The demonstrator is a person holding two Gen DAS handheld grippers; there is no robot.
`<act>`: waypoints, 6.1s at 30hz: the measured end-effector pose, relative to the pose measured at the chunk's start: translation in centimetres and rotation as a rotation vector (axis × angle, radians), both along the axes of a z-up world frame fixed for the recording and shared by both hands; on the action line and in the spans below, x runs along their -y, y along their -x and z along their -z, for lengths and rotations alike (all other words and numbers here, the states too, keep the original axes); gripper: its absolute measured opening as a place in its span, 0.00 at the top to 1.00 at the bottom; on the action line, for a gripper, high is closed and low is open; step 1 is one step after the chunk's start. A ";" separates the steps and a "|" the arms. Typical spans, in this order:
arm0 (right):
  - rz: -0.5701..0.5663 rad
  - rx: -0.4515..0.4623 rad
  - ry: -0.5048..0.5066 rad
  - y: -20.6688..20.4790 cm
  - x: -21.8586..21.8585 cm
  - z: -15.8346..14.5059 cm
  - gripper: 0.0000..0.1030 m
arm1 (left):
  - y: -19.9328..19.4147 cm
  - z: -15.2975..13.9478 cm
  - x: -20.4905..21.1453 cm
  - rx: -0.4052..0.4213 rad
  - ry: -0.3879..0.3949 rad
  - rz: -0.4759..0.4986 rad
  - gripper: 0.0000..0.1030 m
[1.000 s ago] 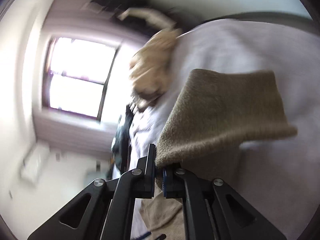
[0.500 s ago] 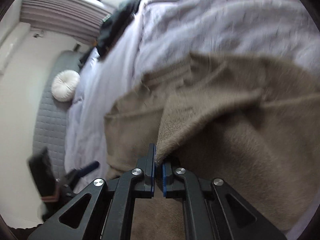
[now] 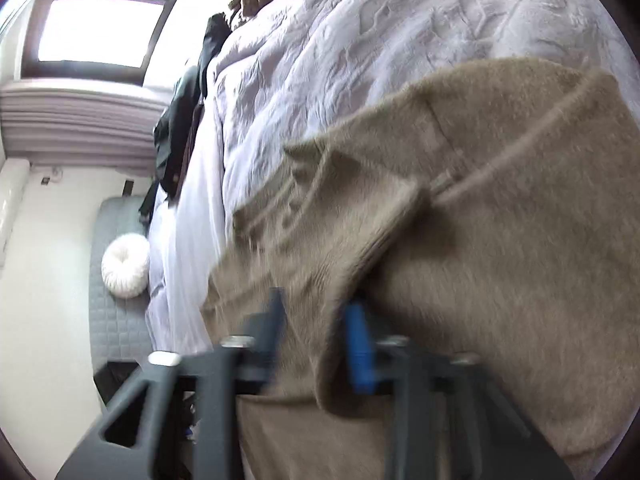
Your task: Fold small clothes
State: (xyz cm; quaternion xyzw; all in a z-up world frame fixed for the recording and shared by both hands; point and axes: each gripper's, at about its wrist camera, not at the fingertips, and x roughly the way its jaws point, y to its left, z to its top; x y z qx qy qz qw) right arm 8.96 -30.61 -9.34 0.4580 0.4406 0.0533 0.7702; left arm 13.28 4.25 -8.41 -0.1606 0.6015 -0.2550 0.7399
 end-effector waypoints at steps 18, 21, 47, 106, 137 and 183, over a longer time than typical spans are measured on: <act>-0.639 -0.030 0.364 -1.4 -15.5 -0.9 0.63 | -2.3 2.2 -1.2 -0.161 0.285 -0.064 0.00; -0.561 -0.031 0.323 -0.2 -12.9 -1.5 0.43 | -1.9 2.1 -1.0 -0.130 0.227 -0.036 0.01; 0.279 -0.039 -0.133 13.6 9.4 3.7 0.92 | -3.6 1.2 -1.6 -0.083 0.117 0.123 0.94; -0.084 -0.184 0.430 11.1 6.8 -1.8 0.82 | -2.8 -0.9 0.6 0.087 -0.161 0.145 0.95; -0.134 -0.226 0.479 11.2 5.7 0.7 0.87 | -0.1 0.5 1.3 0.121 -0.423 0.114 0.95; -0.079 -0.296 0.424 17.6 1.8 -3.6 0.25 | 5.0 -3.9 -2.2 0.055 -0.502 0.080 0.94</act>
